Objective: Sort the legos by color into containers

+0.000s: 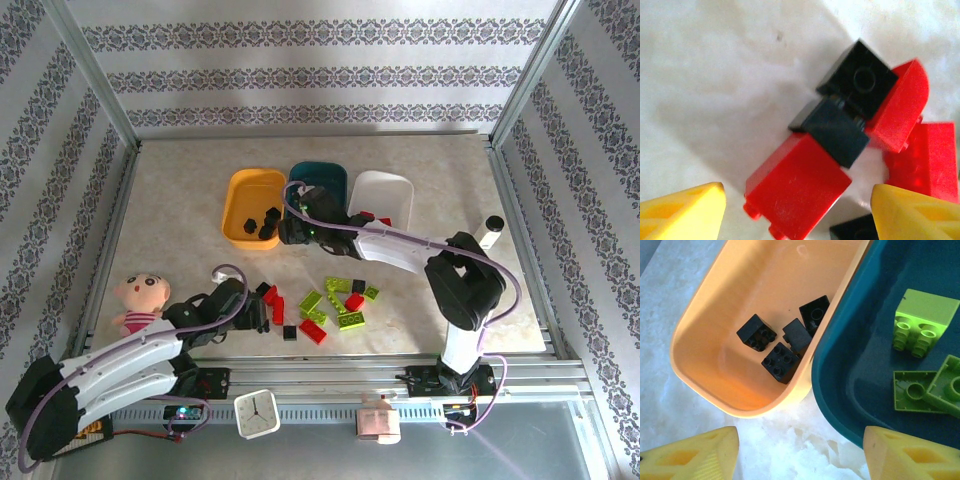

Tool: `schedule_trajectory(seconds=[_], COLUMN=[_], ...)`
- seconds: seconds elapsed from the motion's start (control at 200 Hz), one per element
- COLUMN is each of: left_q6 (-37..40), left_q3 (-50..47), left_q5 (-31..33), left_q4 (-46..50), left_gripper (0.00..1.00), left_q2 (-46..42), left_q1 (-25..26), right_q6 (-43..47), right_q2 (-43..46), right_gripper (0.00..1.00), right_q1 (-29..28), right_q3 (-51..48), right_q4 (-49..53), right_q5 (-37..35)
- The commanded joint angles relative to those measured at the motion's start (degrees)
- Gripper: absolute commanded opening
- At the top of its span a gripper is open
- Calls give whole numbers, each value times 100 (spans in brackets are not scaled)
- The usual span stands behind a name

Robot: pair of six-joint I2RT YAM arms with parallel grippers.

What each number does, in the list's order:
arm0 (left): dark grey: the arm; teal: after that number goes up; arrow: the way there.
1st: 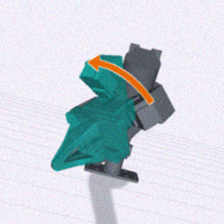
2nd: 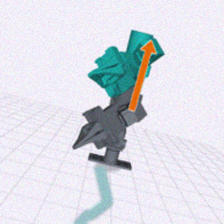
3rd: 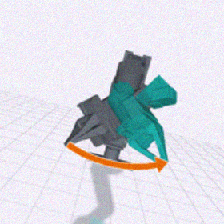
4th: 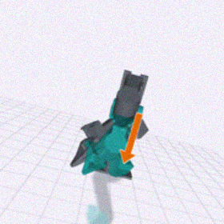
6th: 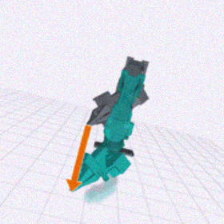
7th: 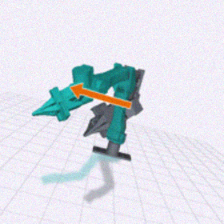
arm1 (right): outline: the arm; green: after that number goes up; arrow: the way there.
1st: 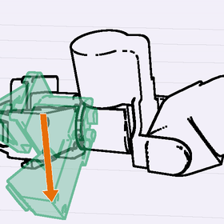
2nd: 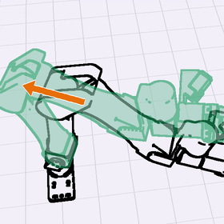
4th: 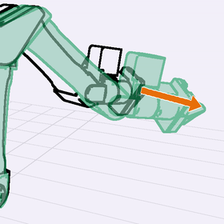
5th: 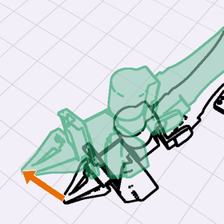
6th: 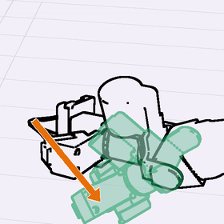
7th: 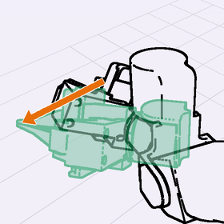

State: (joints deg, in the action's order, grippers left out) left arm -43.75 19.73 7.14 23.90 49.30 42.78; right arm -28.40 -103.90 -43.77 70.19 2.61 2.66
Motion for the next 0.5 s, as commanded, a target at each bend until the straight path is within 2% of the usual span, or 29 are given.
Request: schedule_trajectory(seconds=[0.0, 0.09, 0.195, 0.495], left_q6=[244, 243, 219, 181], left_q3=[156, 137, 158, 207], left_q5=[440, 273, 261, 155], left_q4=[-343, -575, -588, -456], left_gripper=[75, 71, 60, 43], left_q2=[343, 632, 815, 564], left_q1=[88, 95, 123, 178], right_q6=[-60, -51, -77, -142], right_q2=[287, 369, 461, 715], right_gripper=[67, 67, 66, 66], right_q1=[44, 77, 122, 237], right_q3=[-209, -316, -419, -666], right_q4=[-261, -273, -320, -387], right_q5=[-16, -29, -39, -114])
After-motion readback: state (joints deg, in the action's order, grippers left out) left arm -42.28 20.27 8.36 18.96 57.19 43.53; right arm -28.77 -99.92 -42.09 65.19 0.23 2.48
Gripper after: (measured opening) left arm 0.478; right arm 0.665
